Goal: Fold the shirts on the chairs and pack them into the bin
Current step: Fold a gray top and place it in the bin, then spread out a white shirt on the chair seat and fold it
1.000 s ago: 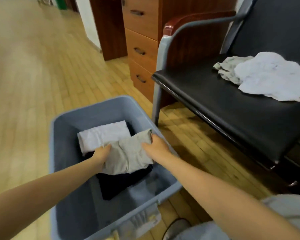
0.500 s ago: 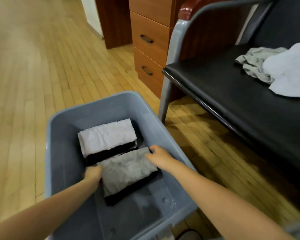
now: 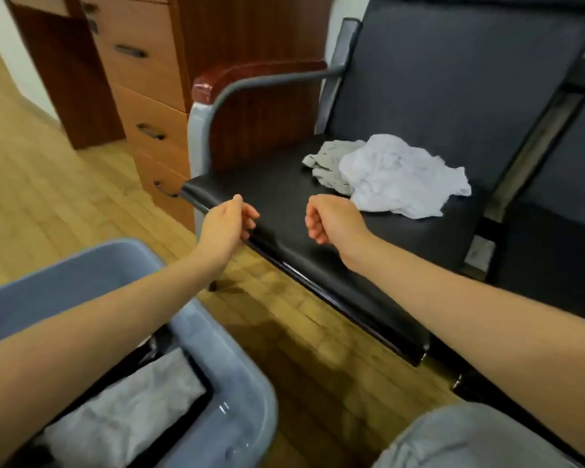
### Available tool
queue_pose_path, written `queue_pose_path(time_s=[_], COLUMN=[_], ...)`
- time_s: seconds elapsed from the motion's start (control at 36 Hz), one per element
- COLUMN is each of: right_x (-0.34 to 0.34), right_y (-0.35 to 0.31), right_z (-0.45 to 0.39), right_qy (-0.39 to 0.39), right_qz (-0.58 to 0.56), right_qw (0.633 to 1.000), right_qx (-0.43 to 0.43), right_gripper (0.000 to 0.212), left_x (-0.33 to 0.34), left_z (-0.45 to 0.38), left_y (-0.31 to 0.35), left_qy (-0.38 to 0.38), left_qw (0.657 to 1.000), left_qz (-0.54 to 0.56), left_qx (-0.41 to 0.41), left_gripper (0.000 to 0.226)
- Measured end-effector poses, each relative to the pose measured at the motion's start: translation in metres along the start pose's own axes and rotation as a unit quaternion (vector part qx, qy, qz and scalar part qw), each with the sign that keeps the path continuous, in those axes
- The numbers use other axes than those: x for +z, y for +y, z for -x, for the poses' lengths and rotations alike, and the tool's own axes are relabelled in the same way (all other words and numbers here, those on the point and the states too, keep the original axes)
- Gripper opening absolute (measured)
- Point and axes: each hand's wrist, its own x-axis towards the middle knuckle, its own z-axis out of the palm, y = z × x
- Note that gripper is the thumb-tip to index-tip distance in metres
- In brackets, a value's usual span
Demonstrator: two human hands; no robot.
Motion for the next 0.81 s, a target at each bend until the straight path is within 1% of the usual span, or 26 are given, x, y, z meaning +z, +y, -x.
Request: queue_pose_path(time_s=[0.08,0.17,0.19,0.25,0.31,0.33,0.39,0.42,0.47,0.5,0.56,0.61,0.67,0.69,0.75,0.81], right_x=[-0.044,-0.087,-0.101,-0.129,-0.158,-0.170,-0.185,-0.188,-0.188,-0.188,-0.187,-0.189,-0.192,-0.194,-0.197,-0.203], right_y=[-0.015,-0.018,-0.017,-0.008,0.002,0.006,0.013,0.016,0.024,0.028,0.034,0.035,0.033,0.031,0.025,0.015], right_z=[-0.016,-0.038,-0.046,-0.060,-0.072,-0.076,-0.086,-0.089,-0.099,-0.104,-0.113,-0.118,-0.124,-0.126,-0.128,-0.125], right_qy=[0.079,0.141,0.159,0.177,0.173,0.158,0.109,0.088,0.061,0.054,0.056,0.068,0.067,0.059,0.035,0.021], right_qz=[0.016,0.042,0.068,0.184,0.341,0.414,0.518,0.545,0.569,0.579,0.595,0.582,0.554,0.533,0.452,0.345], right_qw=[0.997,0.989,0.985,0.967,0.922,0.894,0.843,0.827,0.812,0.806,0.794,0.801,0.821,0.836,0.886,0.935], right_qx=[-0.007,0.011,0.009,-0.015,-0.054,-0.069,-0.099,-0.107,-0.111,-0.109,-0.111,-0.124,-0.122,-0.117,-0.103,-0.083], right_gripper=[0.025,0.024,0.024,0.021,0.021,0.028,0.052,0.061,0.070,0.069,0.060,0.046,0.034,0.033,0.035,0.039], left_x=[0.050,0.092,0.105,0.126,0.145,0.151,0.158,0.160,0.166,0.168,0.174,0.175,0.175,0.174,0.174,0.173], left_z=[-0.019,-0.039,-0.047,-0.059,-0.074,-0.081,-0.095,-0.102,-0.117,-0.124,-0.133,-0.136,-0.135,-0.134,-0.131,-0.128], left_y=[0.022,0.031,0.033,0.031,0.028,0.026,0.024,0.025,0.025,0.023,0.020,0.018,0.019,0.020,0.020,0.020], left_qy=[-0.026,-0.049,-0.057,-0.071,-0.060,-0.043,-0.010,-0.003,-0.006,-0.011,-0.020,-0.022,-0.027,-0.030,-0.031,-0.030], left_qw=[0.997,0.992,0.991,0.986,0.971,0.957,0.925,0.913,0.895,0.887,0.866,0.857,0.862,0.864,0.862,0.864], left_qz=[-0.023,-0.062,-0.081,-0.126,-0.203,-0.250,-0.326,-0.353,-0.399,-0.419,-0.462,-0.478,-0.469,-0.467,-0.468,-0.465], left_qx=[0.068,0.095,0.095,0.084,0.111,0.140,0.195,0.206,0.200,0.194,0.189,0.192,0.189,0.188,0.191,0.191], left_gripper=[0.047,0.043,0.040,0.034,0.031,0.028,0.026,0.029,0.038,0.041,0.046,0.049,0.048,0.047,0.046,0.045])
